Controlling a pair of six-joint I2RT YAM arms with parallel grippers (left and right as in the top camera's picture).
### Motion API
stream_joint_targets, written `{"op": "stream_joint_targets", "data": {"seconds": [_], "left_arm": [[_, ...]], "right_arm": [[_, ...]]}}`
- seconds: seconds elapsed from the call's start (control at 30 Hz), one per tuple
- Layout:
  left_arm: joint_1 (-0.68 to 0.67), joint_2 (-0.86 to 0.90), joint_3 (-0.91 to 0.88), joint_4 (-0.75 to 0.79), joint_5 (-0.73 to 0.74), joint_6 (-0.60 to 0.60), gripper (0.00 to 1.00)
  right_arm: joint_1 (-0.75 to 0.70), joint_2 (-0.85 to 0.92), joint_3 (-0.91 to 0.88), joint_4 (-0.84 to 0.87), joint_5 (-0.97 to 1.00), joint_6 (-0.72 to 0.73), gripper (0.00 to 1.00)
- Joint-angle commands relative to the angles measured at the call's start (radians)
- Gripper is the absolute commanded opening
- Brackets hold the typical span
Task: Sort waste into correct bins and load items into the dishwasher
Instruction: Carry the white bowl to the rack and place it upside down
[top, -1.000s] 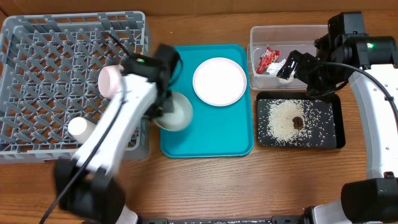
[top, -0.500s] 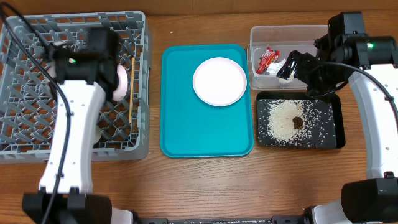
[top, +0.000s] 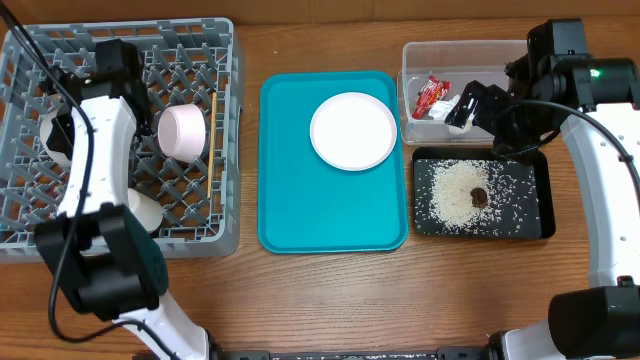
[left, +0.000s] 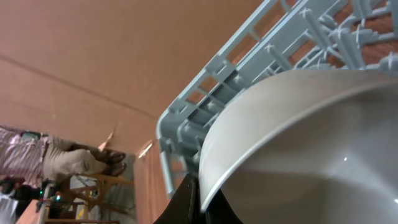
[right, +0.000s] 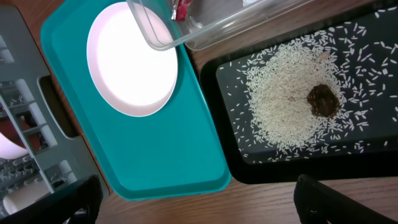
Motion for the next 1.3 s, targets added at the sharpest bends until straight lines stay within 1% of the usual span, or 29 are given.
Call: {"op": "stream_joint_targets", "data": {"seconds": [0.0, 0.1, 0.23, 0.53, 0.83, 1.0, 1.17, 1.27], "left_arm": [[0.002, 0.029, 0.001, 0.1, -0.036, 0.17, 0.04], [-0.006, 0.039, 0.001, 0.23, -0.036, 0.288, 0.04], [-0.01, 0.039, 0.001, 0.338, -0.033, 0.38, 0.04], [-0.014, 0.081, 0.001, 0.353, -0.01, 0.403, 0.04], [-0.047, 0.128, 0.001, 0.346, -0.005, 0.403, 0.04], [-0.073, 0.15, 0.001, 0.344, -0.006, 0.404, 0.06], [-0.085, 0.188, 0.001, 0.296, -0.015, 0.403, 0.08], [-0.092, 0.192, 0.001, 0.282, -0.018, 0.403, 0.11]], "right_arm": [[0.002, -0.035, 0.021, 0.005, -0.009, -0.006, 1.0], [0.002, -0.035, 0.021, 0.009, -0.009, -0.006, 1.0], [0.002, -0.035, 0.021, 0.009, -0.009, -0.006, 1.0], [0.002, -0.035, 0.021, 0.014, -0.009, -0.006, 1.0], [0.002, -0.035, 0.021, 0.024, -0.009, -0.006, 1.0], [0.002, -0.035, 0.021, 0.028, -0.009, -0.003, 1.0], [0.002, -0.035, 0.021, 0.027, -0.009, -0.003, 1.0], [0.002, -0.035, 0.021, 0.027, -0.009, -0.003, 1.0]]}}
